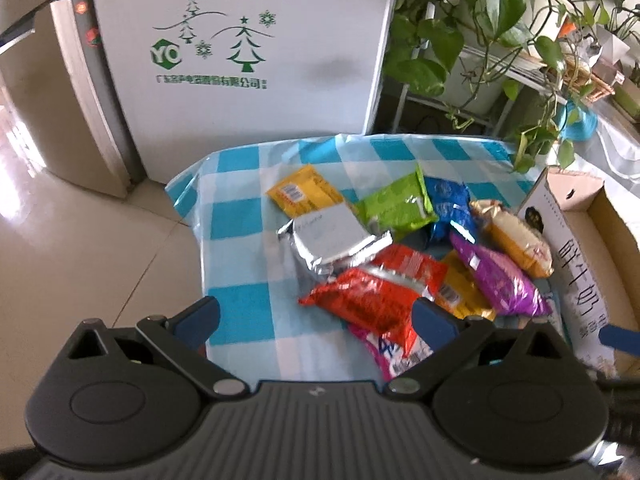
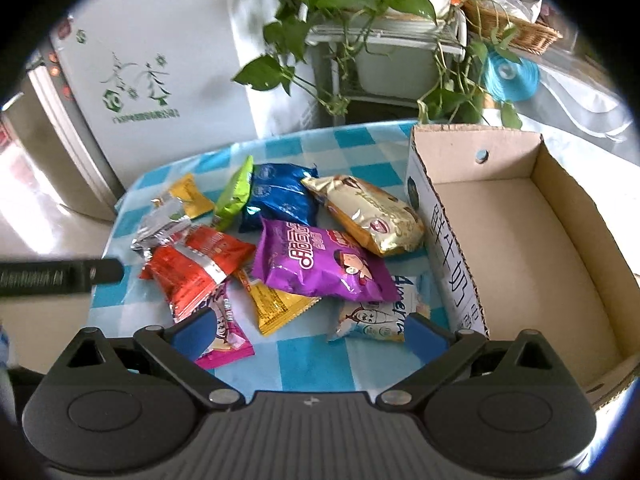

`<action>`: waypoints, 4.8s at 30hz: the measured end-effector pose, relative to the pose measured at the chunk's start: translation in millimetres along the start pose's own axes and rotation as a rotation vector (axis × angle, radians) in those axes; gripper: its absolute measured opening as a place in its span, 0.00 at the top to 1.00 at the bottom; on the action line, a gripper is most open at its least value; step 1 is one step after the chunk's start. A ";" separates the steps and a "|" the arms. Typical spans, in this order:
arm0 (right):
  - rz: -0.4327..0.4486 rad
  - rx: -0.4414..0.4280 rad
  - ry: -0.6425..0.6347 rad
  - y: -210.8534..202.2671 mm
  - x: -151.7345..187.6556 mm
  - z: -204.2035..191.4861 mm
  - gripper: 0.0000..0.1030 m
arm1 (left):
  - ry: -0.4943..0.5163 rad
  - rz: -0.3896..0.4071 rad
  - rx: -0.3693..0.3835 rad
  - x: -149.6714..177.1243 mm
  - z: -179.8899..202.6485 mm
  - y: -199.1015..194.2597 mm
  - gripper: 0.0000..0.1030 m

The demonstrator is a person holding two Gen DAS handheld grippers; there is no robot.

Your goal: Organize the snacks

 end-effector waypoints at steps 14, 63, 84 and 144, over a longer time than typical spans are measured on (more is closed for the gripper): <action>0.041 -0.116 -0.030 -6.8 8.7 -4.6 0.05 | -0.116 -0.035 0.047 -42.3 -23.2 48.4 0.02; -0.185 -0.305 -0.091 69.9 -11.7 -13.1 0.22 | -0.229 -0.139 0.073 -32.8 -16.1 113.3 0.41; -0.273 -0.225 0.128 104.5 -5.2 -2.0 0.20 | -0.255 -0.156 0.067 -29.5 -19.2 125.8 0.41; -0.162 -0.355 -0.843 102.2 -17.4 -52.2 0.10 | -0.170 0.030 0.142 -48.3 0.7 66.3 0.42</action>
Point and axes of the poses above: each gripper's, at about its wrist camera, not at the fingertips, and y roughly the way its jaws point, z to its right, x to its underside, the point moved 8 cm from there along y, roughly the way its jaws point, and after that the axes turned 5 degrees about z, right-handed, at the moved point
